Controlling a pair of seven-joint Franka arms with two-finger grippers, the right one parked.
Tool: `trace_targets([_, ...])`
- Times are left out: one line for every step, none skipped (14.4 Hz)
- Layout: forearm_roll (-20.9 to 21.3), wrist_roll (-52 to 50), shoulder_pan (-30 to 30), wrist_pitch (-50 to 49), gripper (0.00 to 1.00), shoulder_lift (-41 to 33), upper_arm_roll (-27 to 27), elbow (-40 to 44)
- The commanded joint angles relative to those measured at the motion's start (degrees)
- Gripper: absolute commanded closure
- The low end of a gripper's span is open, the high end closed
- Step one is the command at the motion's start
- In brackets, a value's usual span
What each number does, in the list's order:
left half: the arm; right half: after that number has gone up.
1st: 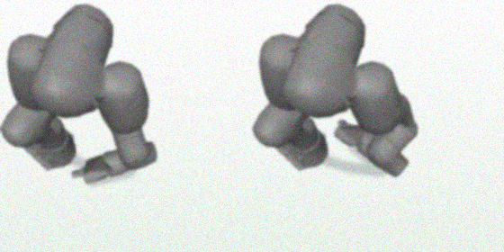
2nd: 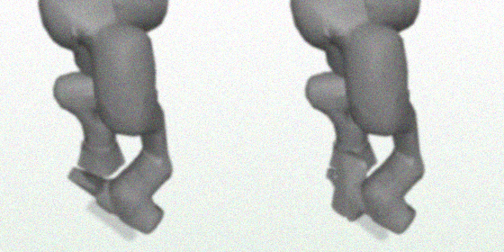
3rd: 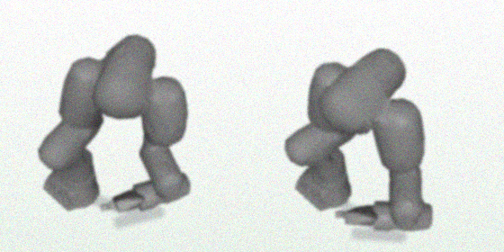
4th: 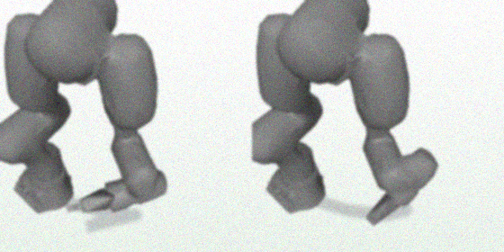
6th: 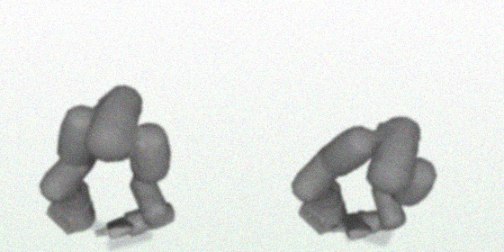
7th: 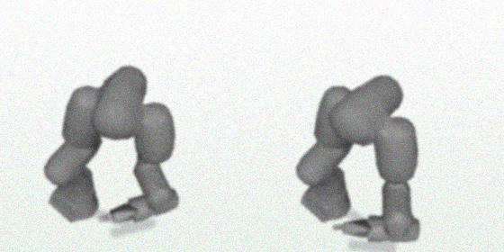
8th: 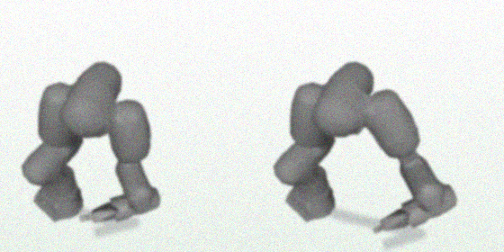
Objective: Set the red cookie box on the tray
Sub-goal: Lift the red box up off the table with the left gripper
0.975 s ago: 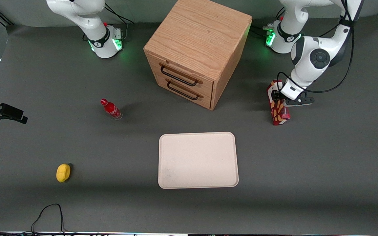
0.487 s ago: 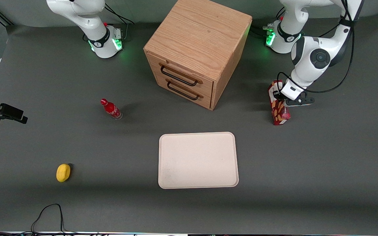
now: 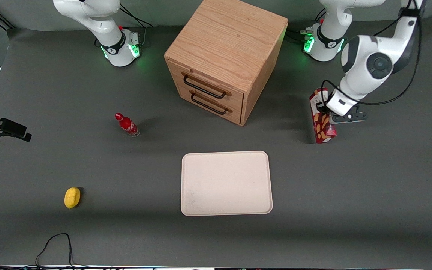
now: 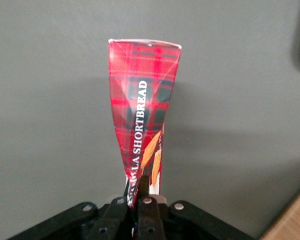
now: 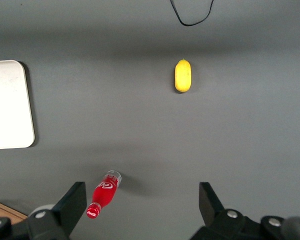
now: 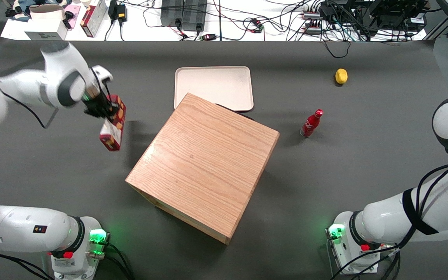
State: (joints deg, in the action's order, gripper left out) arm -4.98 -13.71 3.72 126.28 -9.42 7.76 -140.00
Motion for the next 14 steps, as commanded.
trace_targets([3.3,-0.9,-2.1,-19.9,1.0,-2.4,0.0,15.6])
trace_targets([3.4,-0.9,-2.7,-25.6,1.0,-2.0,-0.2,21.8])
trace_targets([3.4,-1.0,-3.4,-29.9,1.0,-1.7,-0.2,26.9])
trace_targets([3.5,-1.0,-3.7,-33.5,1.0,-1.6,-0.2,31.1])
trace_targets([3.8,-0.7,-3.7,-36.1,1.0,-1.4,-0.2,34.1])
trace_targets([4.5,-0.8,-3.7,-37.3,1.0,-1.0,-0.1,36.5])
trace_targets([4.5,-0.7,-3.6,-37.8,1.0,0.4,-0.1,39.1])
trace_targets([4.6,-0.7,-3.6,-39.1,1.0,2.1,-0.1,41.9])
trace_targets([5.1,-0.6,-3.5,-40.5,1.0,5.3,0.0,46.1])
trace_targets([5.1,-0.5,-3.2,-42.2,1.0,8.9,0.0,51.1])
trace_targets([5.2,-0.7,-2.8,-44.3,1.0,13.6,0.2,57.1])
trace_targets([4.9,-0.8,-2.5,-46.4,1.0,18.4,0.4,63.3])
trace_targets([4.7,-1.0,-1.7,-48.9,1.0,23.1,0.5,68.8])
trace_targets([5.2,-1.1,0.1,-50.8,1.0,26.6,0.5,73.8])
